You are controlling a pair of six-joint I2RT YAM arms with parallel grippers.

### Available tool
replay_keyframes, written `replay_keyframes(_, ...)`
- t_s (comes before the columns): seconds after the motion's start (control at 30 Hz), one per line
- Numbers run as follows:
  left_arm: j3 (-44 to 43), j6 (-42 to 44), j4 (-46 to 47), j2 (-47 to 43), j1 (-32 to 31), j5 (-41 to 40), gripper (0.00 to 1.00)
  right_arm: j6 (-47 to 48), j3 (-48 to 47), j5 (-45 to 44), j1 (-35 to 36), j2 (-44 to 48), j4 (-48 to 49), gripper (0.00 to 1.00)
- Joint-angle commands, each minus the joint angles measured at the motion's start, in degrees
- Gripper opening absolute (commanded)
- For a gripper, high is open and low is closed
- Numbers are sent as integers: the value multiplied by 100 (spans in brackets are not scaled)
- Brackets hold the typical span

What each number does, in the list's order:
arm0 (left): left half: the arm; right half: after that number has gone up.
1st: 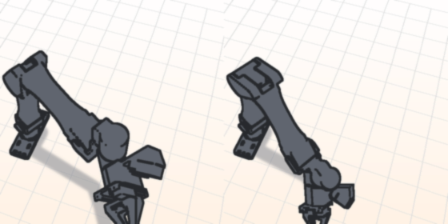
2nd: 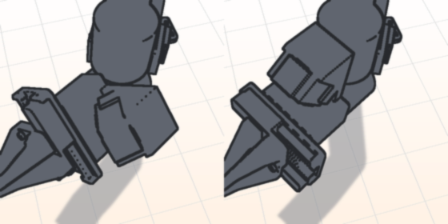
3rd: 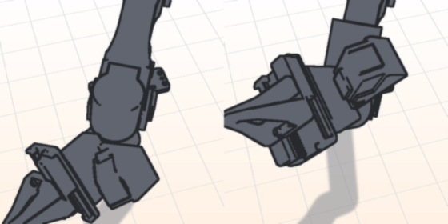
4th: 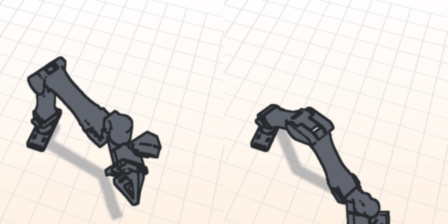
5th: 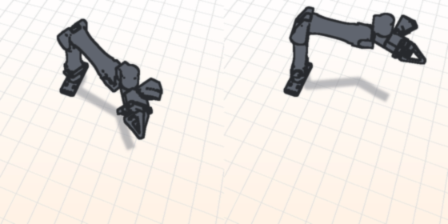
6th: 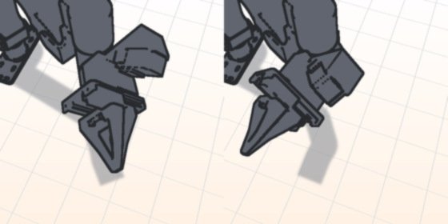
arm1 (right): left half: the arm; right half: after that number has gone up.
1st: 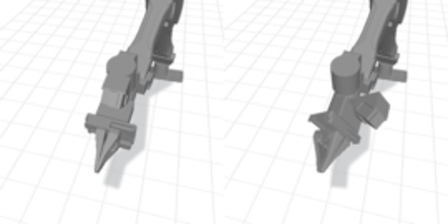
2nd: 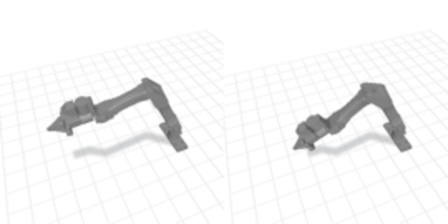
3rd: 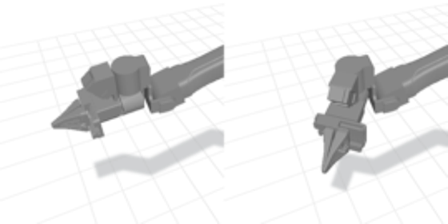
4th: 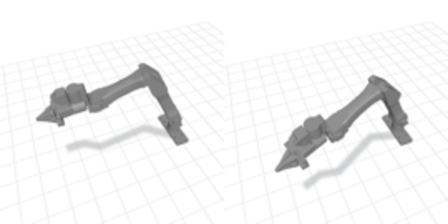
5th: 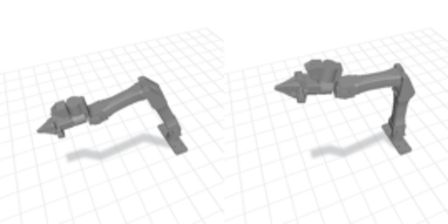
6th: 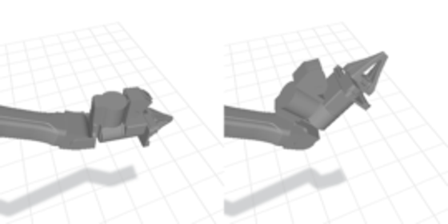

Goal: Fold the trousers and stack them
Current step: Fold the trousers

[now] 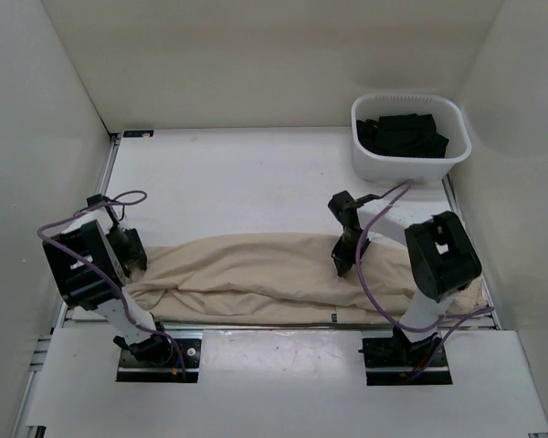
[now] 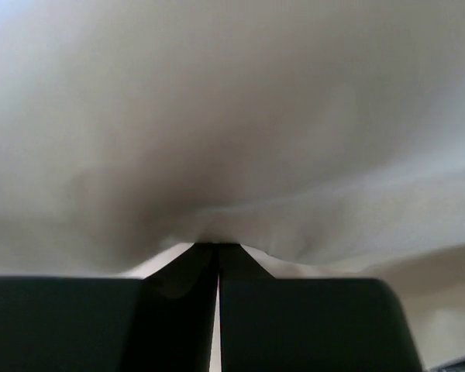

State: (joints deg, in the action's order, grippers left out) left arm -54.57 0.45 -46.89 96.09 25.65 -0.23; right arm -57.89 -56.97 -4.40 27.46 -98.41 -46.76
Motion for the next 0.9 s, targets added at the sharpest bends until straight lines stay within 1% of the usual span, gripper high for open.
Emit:
replay_keyframes(0.0,-727,-45,1376,559,19,215,64,295,-627,-1511,-215,-942,274,2)
replay_keyframes(0.03,-922,-45,1376,612,19,286,66,357,-779,-1511,-215,-1135,273,2)
replay_keyframes(0.1,-1448,-45,1157,682,19,557,68,497,-877,-1371,-215,-1189,220,2)
replay_keyframes(0.17,-1749,-45,709,630,115,856,68,576,-737,-1317,-215,-1041,220,2)
replay_keyframes(0.2,-1872,-45,569,499,220,1154,69,655,-632,-1230,-215,-796,325,2)
replay_keyframes(0.23,-2091,-45,446,420,221,1261,69,778,-535,-1090,-163,-663,491,4)
replay_keyframes(0.27,-2172,-45,314,332,221,1262,69,918,-482,-1037,-101,-540,493,6)
replay_keyframes(0.37,-2374,-45,-143,-11,221,1385,70,1446,-569,-1036,30,-100,344,14)
replay_keyframes(0.4,-2374,-45,-345,-64,143,1385,70,1638,-570,-1036,31,57,274,19)
replay_keyframes(0.47,-2436,-45,-522,-117,63,1000,75,1754,-727,-1036,31,225,11,26)
replay_keyframes(0.5,-2436,-45,-618,-117,63,868,80,1868,-728,-1036,31,409,-86,35)
replay_keyframes(0.53,-2436,-45,-854,-117,63,614,80,1869,-806,-1036,-47,497,-192,41)
replay_keyframes(0.57,-2436,-45,-1030,-117,63,525,80,1869,-868,-984,-152,603,-480,48)
replay_keyframes(0.6,-2436,-45,-1198,-169,63,463,80,1869,-868,-983,-241,830,-657,58)
replay_keyframes(0.63,-2375,-45,-1338,-300,63,393,80,1773,-868,-983,-485,963,-859,62)
replay_keyframes(0.67,-2122,-45,-1436,-389,63,114,81,1668,-816,-983,-662,1112,-1287,64)
replay_keyframes(0.7,-1954,-45,-1506,-459,63,-37,83,1580,-694,-983,-872,1479,-1448,64)
replay_keyframes(0.73,-1779,-45,-1507,-512,63,-239,86,1440,-536,-888,-1414,1700,-1571,65)
replay_keyframes(0.77,-1490,-45,-1576,-513,63,-302,86,1438,-360,-774,-1715,2216,-1634,65)
replay_keyframes(0.8,-1374,-45,-1577,-513,63,-302,87,1369,33,-651,-2040,2473,-1634,65)
replay_keyframes(0.83,-1294,-45,-1577,-513,63,-302,87,1368,228,-545,-2661,2719,-1539,65)
replay_keyframes(0.87,-1293,-45,-1525,-513,63,-102,87,1368,396,-387,-2946,3061,-1459,65)
